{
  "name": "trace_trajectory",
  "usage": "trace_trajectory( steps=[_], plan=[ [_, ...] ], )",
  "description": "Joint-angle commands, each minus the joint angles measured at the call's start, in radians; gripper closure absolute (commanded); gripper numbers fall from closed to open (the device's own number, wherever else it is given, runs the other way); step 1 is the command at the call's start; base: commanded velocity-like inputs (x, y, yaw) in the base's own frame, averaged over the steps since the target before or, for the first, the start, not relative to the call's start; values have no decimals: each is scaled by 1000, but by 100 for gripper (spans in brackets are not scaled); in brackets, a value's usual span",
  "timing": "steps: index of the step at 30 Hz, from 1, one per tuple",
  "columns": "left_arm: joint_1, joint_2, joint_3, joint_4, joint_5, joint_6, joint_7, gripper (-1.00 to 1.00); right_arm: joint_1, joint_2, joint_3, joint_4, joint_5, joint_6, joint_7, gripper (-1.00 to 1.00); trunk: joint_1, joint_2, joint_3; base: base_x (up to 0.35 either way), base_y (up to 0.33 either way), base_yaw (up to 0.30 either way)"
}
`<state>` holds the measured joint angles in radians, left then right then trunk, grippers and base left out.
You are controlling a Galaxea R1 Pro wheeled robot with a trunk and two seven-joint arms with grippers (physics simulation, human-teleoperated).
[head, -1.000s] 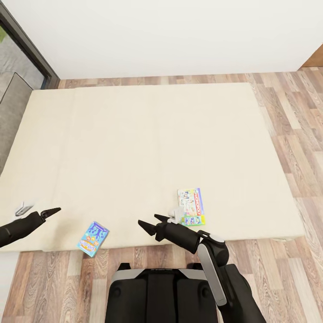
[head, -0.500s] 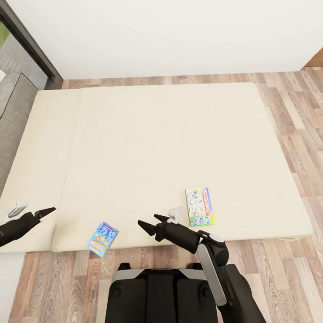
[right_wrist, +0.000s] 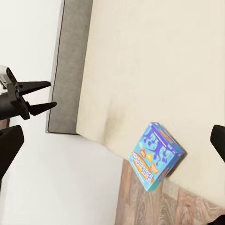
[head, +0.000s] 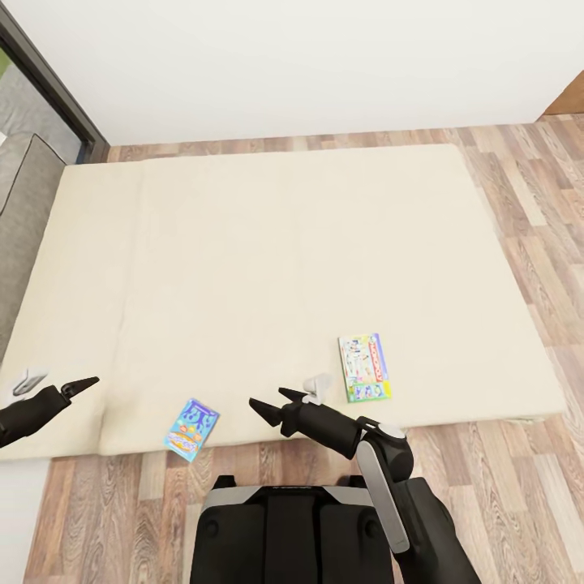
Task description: Put all the toys in the child's room - the three board games (two on the bed and one on the table), the two jigsaw puzzles on the table, and the tennis ball on the table - inside the toy box on the table in the child's room.
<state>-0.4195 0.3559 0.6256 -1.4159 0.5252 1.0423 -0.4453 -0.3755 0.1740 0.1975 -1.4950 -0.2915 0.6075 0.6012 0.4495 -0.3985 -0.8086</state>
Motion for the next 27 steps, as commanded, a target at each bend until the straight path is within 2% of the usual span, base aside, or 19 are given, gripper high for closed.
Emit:
trace_trajectory(
  steps=[1,10,18,27],
  plan=[
    [-1,0,2,0,-7,5,-9,-100,0,0,-1,-1,-6,8,0,-100,1,-2,-1,-38,98,-8],
    [-1,0,2,0,-7,5,-9,-100,0,0,0,-1,-6,7,-1,-100,1,-2,-1,-24,113,-2],
    [-1,0,2,0,-7,5,-9,-100,0,0,0,-1,-5,6,-1,-100,1,-2,-1,69,53,3],
    [-1,0,2,0,-7,5,-9,-100,0,0,0,-1,-6,6,-1,-100,1,-2,-3,4,13,96]
  ],
)
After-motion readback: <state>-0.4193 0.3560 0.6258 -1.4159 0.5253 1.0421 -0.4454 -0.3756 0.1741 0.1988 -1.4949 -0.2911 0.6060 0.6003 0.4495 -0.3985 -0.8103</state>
